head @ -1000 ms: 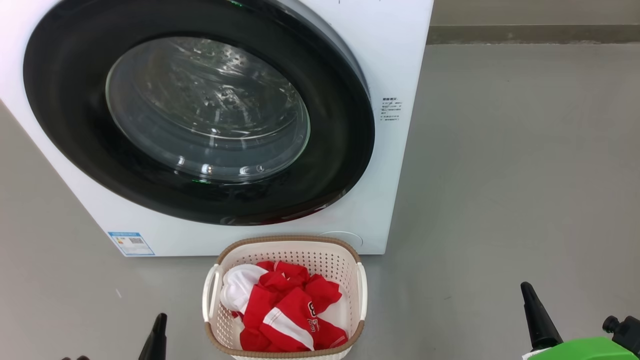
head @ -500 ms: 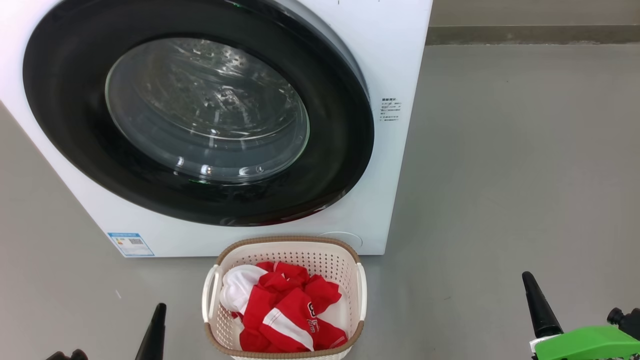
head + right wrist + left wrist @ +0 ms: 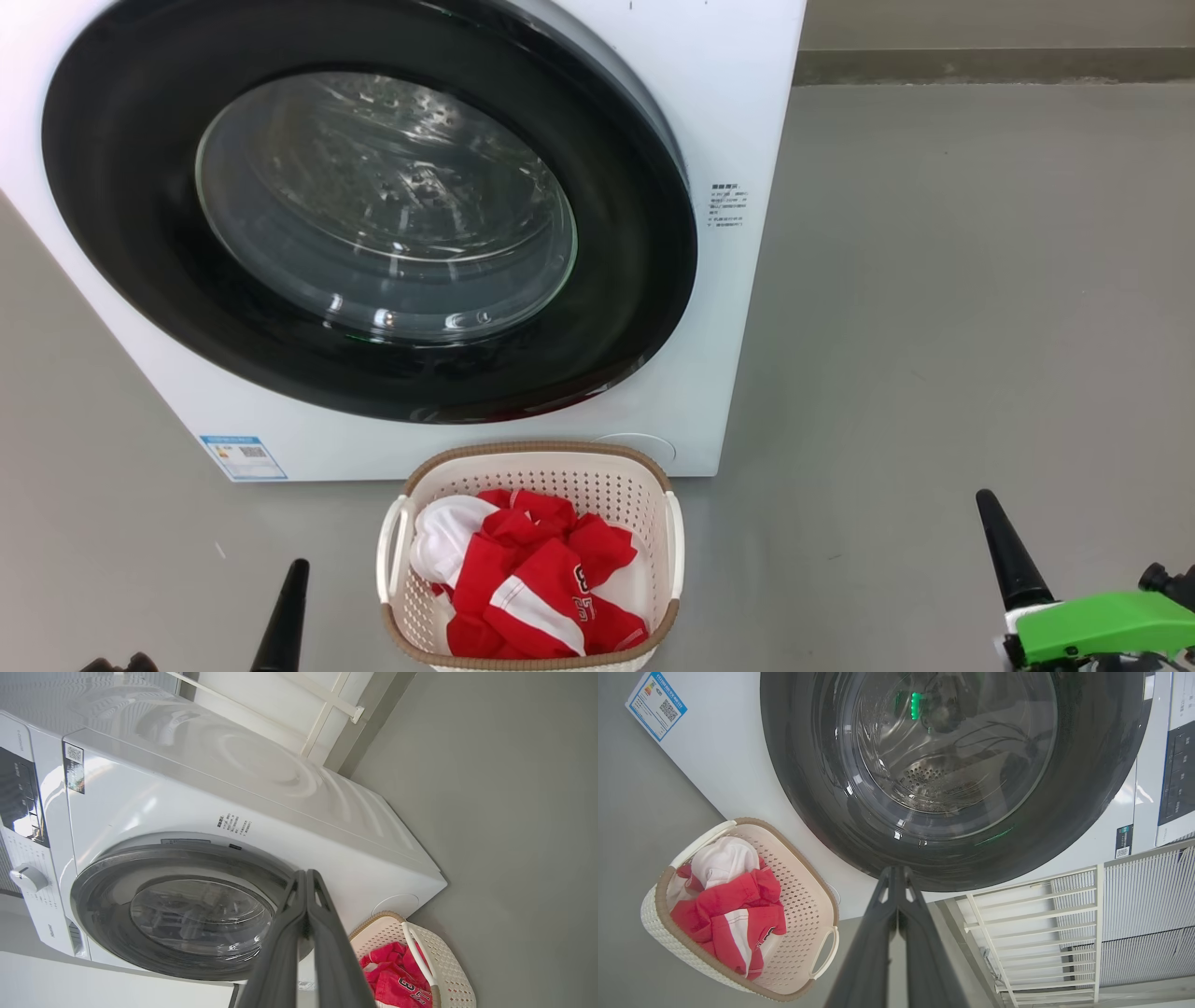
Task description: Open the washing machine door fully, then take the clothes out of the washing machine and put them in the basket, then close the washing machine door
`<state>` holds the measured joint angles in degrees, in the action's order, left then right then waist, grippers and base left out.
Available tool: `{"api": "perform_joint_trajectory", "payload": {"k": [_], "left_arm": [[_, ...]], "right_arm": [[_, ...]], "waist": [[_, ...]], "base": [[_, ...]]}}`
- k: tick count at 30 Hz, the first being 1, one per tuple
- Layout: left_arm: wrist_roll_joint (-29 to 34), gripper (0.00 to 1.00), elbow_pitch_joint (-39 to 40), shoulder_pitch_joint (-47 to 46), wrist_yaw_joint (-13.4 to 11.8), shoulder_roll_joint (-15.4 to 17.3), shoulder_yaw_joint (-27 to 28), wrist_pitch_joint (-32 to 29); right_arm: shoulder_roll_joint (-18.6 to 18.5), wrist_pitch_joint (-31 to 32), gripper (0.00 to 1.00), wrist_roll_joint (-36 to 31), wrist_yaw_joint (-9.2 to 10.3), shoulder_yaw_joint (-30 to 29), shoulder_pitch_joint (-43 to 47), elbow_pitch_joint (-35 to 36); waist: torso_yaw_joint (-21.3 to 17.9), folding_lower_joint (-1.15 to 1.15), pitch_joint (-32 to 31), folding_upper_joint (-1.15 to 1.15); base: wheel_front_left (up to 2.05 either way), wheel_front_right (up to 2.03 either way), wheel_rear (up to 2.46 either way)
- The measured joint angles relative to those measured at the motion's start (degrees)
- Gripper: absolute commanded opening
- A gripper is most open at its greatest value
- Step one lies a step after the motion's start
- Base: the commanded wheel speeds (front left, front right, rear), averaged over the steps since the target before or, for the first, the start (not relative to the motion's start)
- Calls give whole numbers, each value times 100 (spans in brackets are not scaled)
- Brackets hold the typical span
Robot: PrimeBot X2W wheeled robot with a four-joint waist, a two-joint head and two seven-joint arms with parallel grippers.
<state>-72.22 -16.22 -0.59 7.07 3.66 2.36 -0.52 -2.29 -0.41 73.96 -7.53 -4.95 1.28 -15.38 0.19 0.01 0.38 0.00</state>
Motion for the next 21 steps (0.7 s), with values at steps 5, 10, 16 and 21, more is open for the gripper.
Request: {"api": "perform_joint_trajectory", "payload": {"k": [5,10,16,21], "left_arm": [[-253,0,9,-92,0,-13,36,-94],[-539,0,15,-113,0,-51,65,-158],[-882,0,19,-140,1,-66,99,-272],[-1182,0,36,-218,1,-83,125,-352]], "right_arm": [[-10,87,0,227,0,-16,-61,0],[-14,154,0,527,0,-36,-109,-2],[-18,263,0,856,0,-60,-199,-1],[-22,355,0,1140,0,-88,-281,-1]], "waist": [[-3,0,-3,0],[-6,0,-6,0],[-9,0,-10,0],[-12,0,-12,0]], "base": [[0,0,0],[0,0,0],[0,0,0],[0,0,0]]}}
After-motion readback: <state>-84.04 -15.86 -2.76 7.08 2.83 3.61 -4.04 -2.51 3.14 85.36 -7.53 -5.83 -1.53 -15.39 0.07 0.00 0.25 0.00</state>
